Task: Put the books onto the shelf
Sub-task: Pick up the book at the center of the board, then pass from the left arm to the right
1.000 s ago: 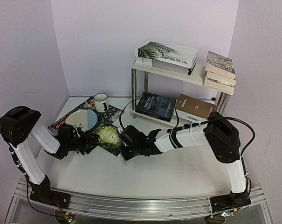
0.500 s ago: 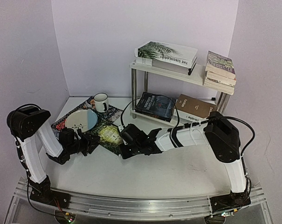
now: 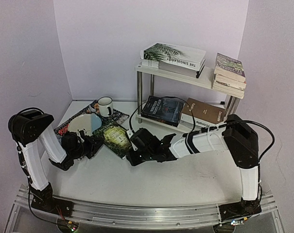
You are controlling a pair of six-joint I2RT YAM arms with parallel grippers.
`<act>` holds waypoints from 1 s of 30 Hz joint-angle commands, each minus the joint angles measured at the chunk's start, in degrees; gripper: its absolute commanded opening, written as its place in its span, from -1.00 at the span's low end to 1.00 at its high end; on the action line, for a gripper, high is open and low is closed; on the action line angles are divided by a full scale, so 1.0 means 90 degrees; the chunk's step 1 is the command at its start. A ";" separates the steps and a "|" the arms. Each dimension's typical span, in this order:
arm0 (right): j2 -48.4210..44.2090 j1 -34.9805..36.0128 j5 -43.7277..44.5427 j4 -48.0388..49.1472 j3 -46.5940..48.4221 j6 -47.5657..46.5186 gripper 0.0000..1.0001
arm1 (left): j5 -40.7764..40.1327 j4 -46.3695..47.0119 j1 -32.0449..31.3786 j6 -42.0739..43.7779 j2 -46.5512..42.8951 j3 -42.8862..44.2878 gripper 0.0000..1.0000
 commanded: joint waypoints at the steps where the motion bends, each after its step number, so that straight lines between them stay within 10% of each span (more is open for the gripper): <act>1: -0.0570 0.0162 0.0119 0.0159 0.0065 -0.0799 -0.10 | -0.0168 0.0557 -0.0050 -0.0007 -0.0399 0.0064 -0.88; 13: 0.0052 0.0699 0.1437 -0.0739 0.1472 -0.3212 0.26 | -0.0468 0.0537 -0.0323 -0.0789 -0.1239 -0.0429 -0.97; 30: 0.1395 0.0929 0.2385 -0.1297 0.3081 -0.4518 0.26 | -0.0719 0.0197 -0.0619 -0.1006 -0.1990 -0.0950 -1.00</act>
